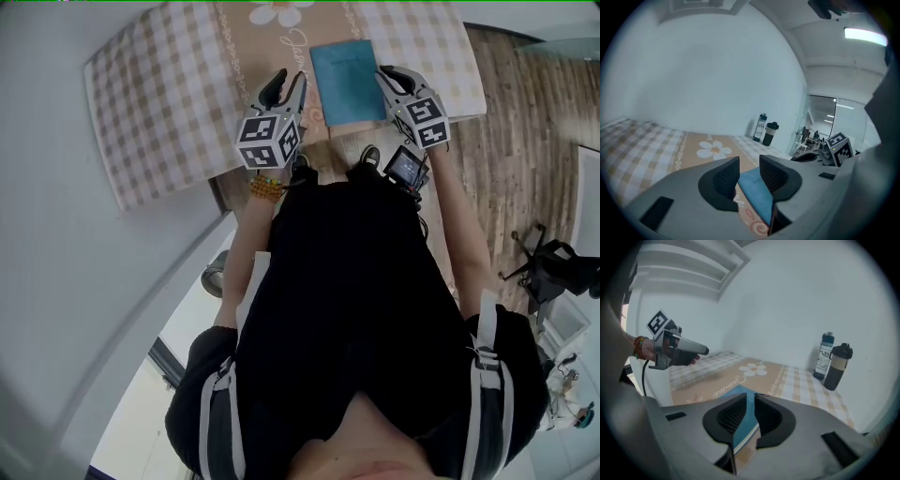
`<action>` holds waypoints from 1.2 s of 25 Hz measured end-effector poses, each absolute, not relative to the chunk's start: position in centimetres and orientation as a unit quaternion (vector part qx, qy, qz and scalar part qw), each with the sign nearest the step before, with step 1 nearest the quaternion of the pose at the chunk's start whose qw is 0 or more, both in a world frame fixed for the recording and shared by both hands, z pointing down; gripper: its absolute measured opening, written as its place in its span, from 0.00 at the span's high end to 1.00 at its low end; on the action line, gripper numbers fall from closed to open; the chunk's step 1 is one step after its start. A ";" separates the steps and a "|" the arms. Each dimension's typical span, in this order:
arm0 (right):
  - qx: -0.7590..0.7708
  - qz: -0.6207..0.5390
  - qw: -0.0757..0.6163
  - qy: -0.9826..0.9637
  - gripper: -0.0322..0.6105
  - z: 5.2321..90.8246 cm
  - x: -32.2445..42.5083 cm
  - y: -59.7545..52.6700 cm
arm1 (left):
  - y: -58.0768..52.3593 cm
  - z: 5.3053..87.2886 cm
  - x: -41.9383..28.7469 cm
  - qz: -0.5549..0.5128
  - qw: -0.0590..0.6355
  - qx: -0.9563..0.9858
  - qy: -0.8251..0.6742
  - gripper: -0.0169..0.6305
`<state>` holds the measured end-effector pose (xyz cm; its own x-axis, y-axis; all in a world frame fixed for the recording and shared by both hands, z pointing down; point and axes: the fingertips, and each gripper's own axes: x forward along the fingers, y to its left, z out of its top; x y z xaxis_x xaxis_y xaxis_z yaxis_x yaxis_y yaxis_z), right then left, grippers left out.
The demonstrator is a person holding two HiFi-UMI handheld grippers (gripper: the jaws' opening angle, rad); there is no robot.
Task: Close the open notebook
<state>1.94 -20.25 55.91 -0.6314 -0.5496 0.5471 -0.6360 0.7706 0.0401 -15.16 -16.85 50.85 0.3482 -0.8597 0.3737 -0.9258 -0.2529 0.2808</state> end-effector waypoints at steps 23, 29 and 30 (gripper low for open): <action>0.463 -0.063 -0.016 -0.884 0.94 31.5 -2.1 -16.8 | -15.6 31.9 -16.1 -0.033 -0.047 0.798 -0.600 0.95; 0.479 -0.063 -0.017 -0.875 0.94 32.0 -3.1 -15.2 | -14.2 31.9 -15.4 -0.042 -0.063 0.807 -0.586 0.95; 0.481 -0.059 -0.015 -0.875 0.94 32.5 -3.4 -14.9 | -14.0 32.3 -15.5 -0.040 -0.062 0.809 -0.584 0.95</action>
